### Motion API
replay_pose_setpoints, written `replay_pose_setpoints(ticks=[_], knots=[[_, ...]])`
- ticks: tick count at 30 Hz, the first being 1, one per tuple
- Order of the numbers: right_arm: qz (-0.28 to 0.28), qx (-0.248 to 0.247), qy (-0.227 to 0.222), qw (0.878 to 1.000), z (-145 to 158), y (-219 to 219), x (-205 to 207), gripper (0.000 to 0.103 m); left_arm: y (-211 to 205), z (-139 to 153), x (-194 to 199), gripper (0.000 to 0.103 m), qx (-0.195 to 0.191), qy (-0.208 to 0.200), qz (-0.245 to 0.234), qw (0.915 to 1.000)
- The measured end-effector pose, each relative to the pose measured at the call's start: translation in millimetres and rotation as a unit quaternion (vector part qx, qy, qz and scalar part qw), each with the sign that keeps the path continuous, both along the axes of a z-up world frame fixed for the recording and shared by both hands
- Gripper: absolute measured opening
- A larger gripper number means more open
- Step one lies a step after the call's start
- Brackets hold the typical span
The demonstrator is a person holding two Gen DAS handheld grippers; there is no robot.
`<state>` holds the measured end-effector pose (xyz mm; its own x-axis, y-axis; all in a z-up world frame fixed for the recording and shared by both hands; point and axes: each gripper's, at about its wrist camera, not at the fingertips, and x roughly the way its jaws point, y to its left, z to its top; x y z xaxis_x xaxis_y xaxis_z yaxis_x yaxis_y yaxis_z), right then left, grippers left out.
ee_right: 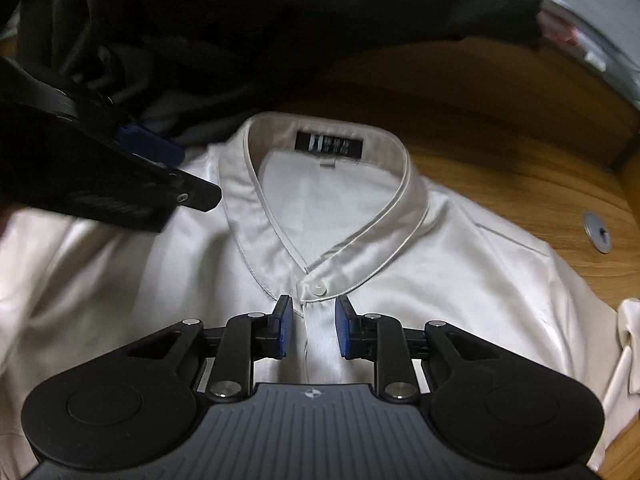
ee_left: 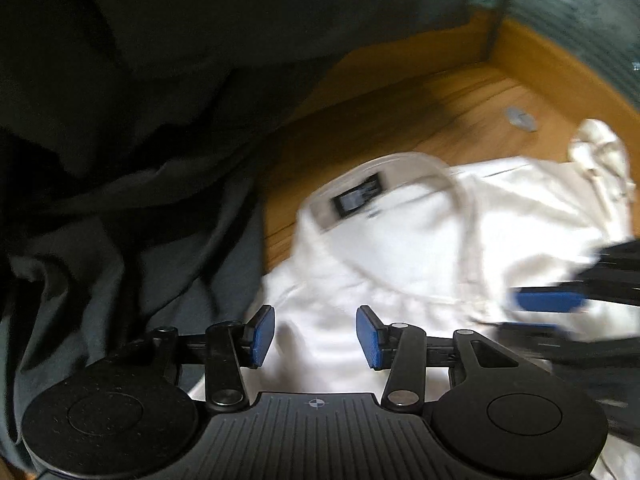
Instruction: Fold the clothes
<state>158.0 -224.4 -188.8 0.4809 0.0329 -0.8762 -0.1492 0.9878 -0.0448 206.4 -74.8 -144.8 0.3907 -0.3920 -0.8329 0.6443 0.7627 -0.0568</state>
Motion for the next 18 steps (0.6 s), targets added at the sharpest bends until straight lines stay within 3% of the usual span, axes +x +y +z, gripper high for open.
replay_pose_setpoints(ticks=[1,5,9,13,18], knots=[[-0.005,0.002,0.0,1.0,-2,-2,0,0.01,-2,2,-5,0.05,-0.004,0.002,-0.012,0.9999],[-0.031,0.011,-0.022,0.999,12,-10,-8,0.003,-3,4,-17,0.05,-0.01,0.005,-0.03,0.9995],[-0.048,0.025,-0.052,0.997,48,-18,-24,0.002,9,7,-20,0.05,-0.034,0.034,-0.004,0.9988],[-0.059,0.057,-0.068,0.994,80,-27,-31,0.002,23,15,-35,0.05,-0.043,0.034,-0.001,0.9985],[-0.044,0.068,-0.043,0.996,65,-12,-19,0.002,35,21,-48,0.05,-0.05,0.04,0.022,0.9977]])
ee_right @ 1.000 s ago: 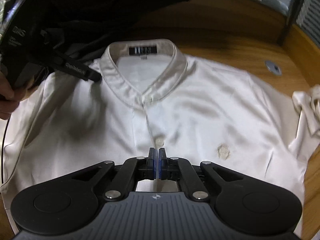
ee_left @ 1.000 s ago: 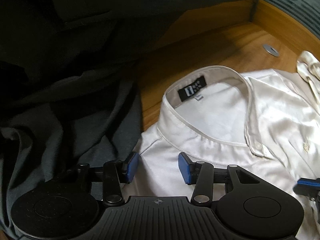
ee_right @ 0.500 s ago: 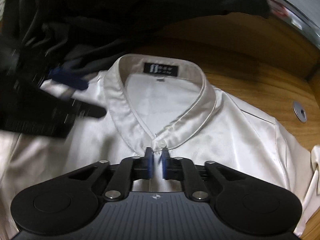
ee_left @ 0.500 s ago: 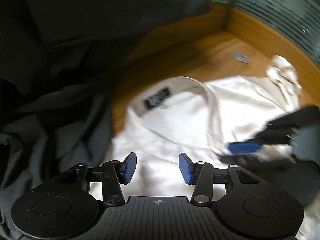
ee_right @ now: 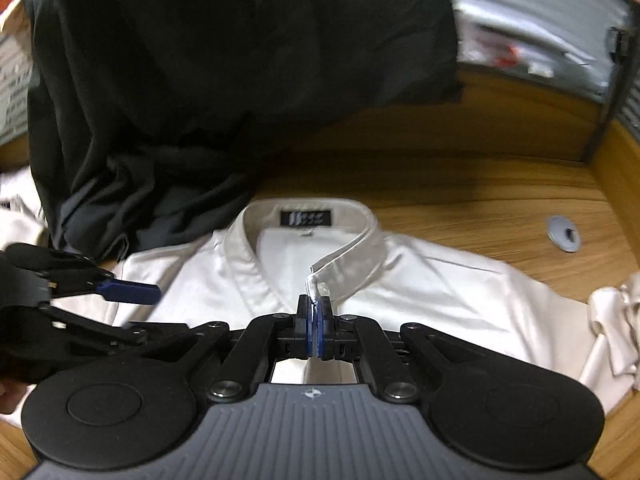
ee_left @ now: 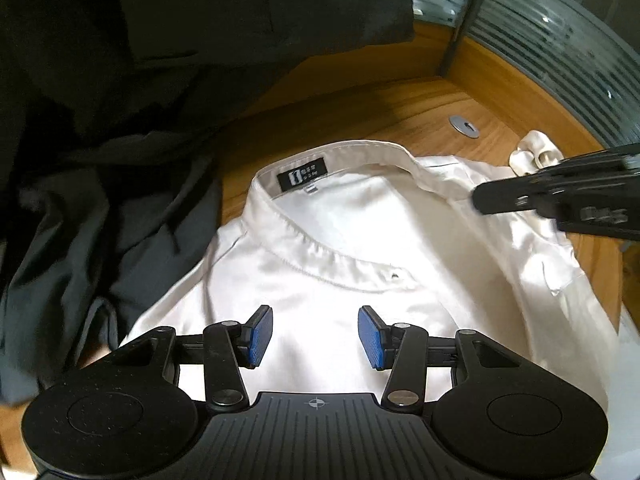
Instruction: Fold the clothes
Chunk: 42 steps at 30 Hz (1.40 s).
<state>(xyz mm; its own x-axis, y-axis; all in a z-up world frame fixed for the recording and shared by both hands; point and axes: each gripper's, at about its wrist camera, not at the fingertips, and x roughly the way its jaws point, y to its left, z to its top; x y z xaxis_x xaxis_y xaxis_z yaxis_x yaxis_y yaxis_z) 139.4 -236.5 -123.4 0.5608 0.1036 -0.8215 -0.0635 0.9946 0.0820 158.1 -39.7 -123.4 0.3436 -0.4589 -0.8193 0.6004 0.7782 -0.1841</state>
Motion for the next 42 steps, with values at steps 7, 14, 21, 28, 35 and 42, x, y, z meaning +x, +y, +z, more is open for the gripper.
replay_pose_setpoints(ticks=[7,14,21,28,35,42], knots=[[0.012,-0.034,0.02,0.999,-28,22,-1,0.015,5,2,-18,0.051,0.005,0.004,0.002,1.0],[-0.023,-0.041,0.018,0.999,6,-2,-53,0.017,15,9,-35,0.052,0.001,0.001,0.0,1.0],[-0.082,-0.04,0.043,0.995,16,-46,-126,0.019,30,11,-67,0.055,-0.009,0.01,0.008,0.9999],[-0.098,-0.039,0.061,0.993,15,-111,-173,0.019,38,13,-111,0.055,0.013,0.006,0.047,0.9988],[-0.064,-0.037,0.057,0.996,9,-193,-194,0.025,43,14,-167,0.057,0.026,0.016,0.155,0.9874],[-0.001,-0.015,0.092,0.996,-28,-241,-225,0.03,27,12,-231,0.058,0.021,0.035,0.233,0.9717]])
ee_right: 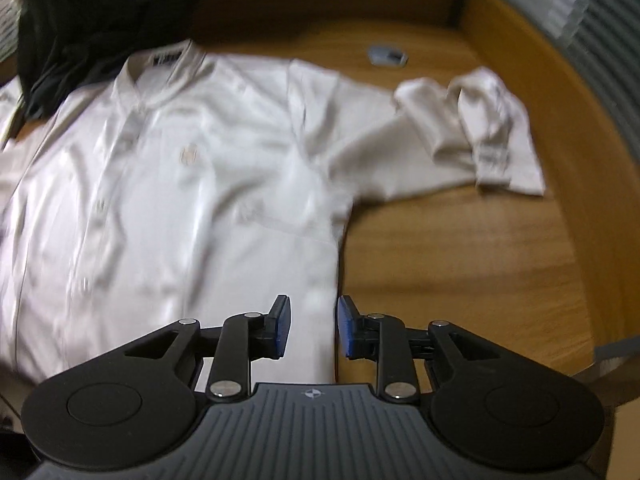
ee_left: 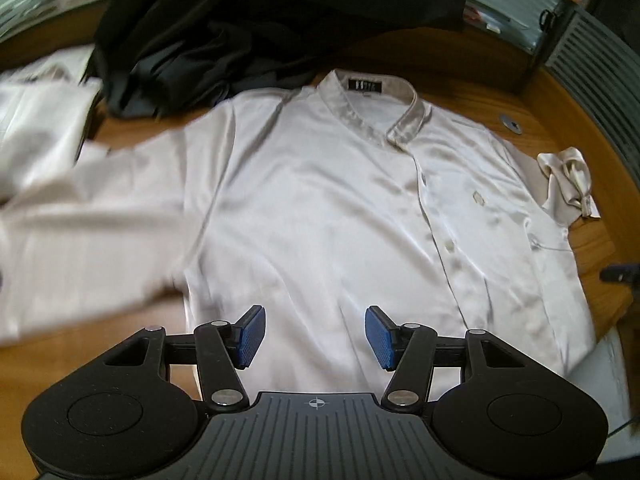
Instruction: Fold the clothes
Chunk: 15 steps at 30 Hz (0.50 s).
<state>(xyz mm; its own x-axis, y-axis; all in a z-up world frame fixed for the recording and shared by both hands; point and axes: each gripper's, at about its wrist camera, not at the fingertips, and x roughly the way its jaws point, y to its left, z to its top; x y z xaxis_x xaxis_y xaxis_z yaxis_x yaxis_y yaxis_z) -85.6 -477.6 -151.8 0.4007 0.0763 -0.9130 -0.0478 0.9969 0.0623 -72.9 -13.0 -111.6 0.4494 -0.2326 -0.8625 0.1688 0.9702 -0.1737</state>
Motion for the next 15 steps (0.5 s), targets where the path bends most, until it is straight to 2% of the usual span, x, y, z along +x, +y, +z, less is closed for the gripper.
replay_pose_setpoints(ticks=[5,10,15], knots=[[0.026,0.01,0.021,0.999,-25,-9,-21,0.041,-10,-6,-37,0.059,0.017,0.007,0.032,0.9993],[0.036,0.008,0.024,0.999,-38,-14,-36,0.041,-1,-10,-61,0.06,0.033,0.012,0.063,0.9974],[0.04,0.02,0.022,0.999,-37,-19,-53,0.041,18,-12,-81,0.06,0.048,0.019,0.09,0.9946]])
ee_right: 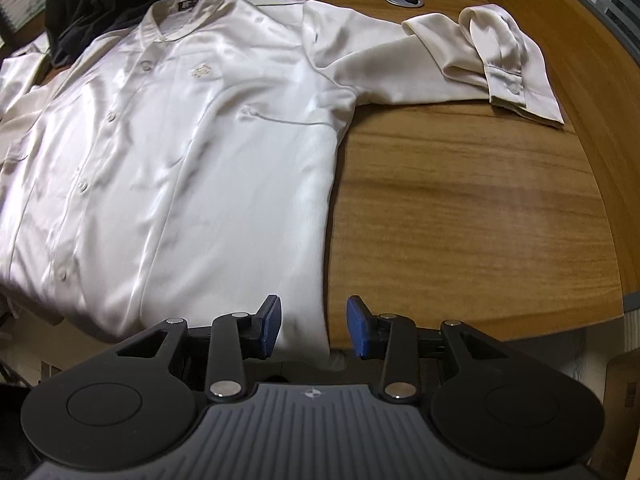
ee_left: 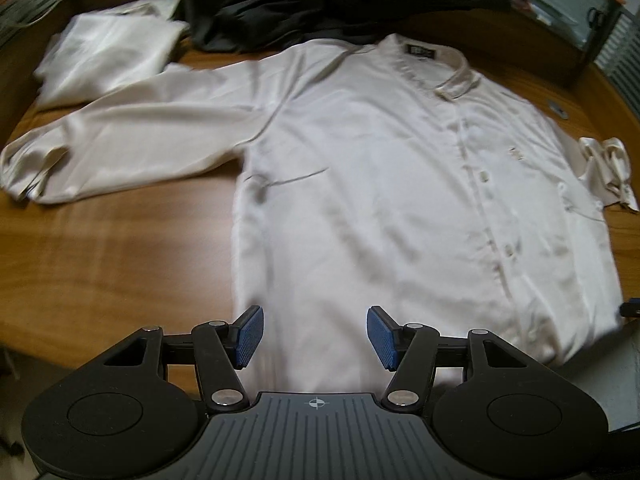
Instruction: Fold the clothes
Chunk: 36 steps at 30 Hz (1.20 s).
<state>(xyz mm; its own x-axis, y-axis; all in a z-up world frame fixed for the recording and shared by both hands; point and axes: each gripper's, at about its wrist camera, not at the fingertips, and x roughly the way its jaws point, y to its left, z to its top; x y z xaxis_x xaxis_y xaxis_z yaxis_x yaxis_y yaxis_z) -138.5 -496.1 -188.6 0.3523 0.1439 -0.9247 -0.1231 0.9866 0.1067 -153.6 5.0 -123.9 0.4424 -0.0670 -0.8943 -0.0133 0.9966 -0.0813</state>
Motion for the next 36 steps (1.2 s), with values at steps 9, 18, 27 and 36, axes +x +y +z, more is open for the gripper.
replay_pose_setpoints(ticks=[9,18,27,36], knots=[[-0.006,-0.005,0.004,1.0,-7,7,-11,0.028,19,-24,-28,0.048,0.023,0.026,-0.005,0.9994],[-0.007,-0.024,0.004,1.0,-9,12,-10,0.026,20,-48,-39,0.029,0.008,0.044,0.007,0.999],[0.004,-0.045,0.001,0.999,-9,23,-7,0.005,13,-68,-35,0.023,0.032,0.05,0.03,0.9977],[0.006,-0.062,-0.021,0.998,7,30,-7,0.001,25,-42,-36,0.002,0.05,0.046,0.037,0.997]])
